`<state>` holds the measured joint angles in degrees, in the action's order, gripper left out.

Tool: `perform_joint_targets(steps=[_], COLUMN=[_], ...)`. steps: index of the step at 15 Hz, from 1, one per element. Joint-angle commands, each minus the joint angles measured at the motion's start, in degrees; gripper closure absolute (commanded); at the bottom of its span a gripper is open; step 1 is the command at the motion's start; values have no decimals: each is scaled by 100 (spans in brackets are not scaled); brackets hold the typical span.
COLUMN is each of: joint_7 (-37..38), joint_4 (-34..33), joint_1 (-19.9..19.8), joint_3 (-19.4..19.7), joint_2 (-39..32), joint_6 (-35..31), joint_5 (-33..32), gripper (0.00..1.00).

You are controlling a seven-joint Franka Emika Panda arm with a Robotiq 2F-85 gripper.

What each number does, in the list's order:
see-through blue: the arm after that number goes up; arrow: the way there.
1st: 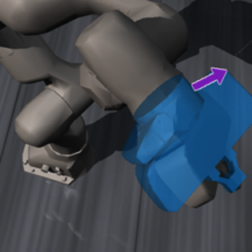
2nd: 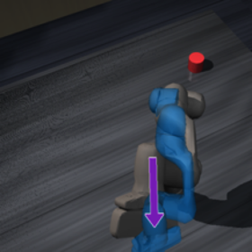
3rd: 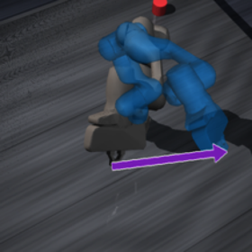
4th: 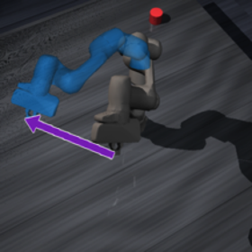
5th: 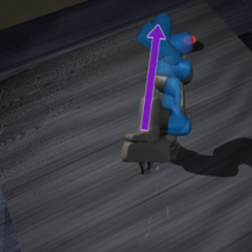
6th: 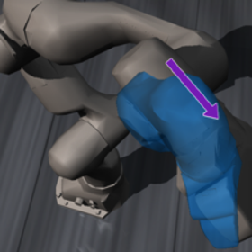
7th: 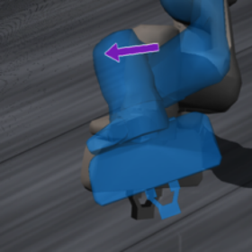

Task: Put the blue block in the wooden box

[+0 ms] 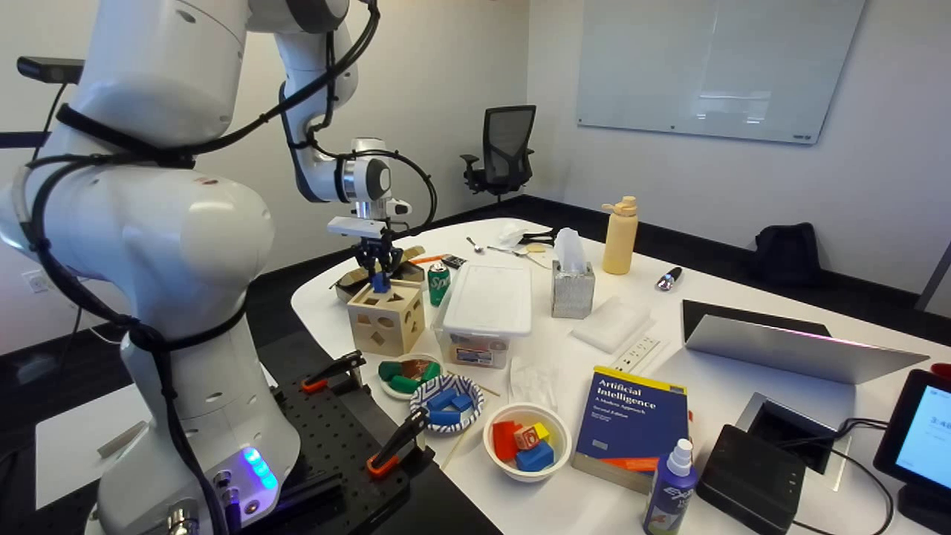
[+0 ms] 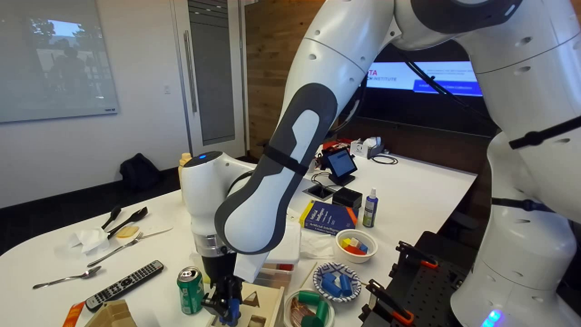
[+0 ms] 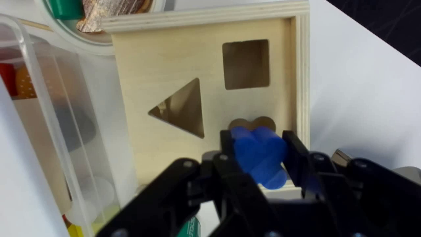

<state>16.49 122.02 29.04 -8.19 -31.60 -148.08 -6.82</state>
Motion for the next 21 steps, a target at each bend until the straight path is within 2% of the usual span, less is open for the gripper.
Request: perform_joint_targets(steps=[1,21], joint_7=[131,9], joint_4=[-90,-8], joint_1=[42,-42], joint_3=[56,-5], joint_2=[-87,-113], joint_6=[71,159], joint_5=[-146,-85], gripper=[84,84])
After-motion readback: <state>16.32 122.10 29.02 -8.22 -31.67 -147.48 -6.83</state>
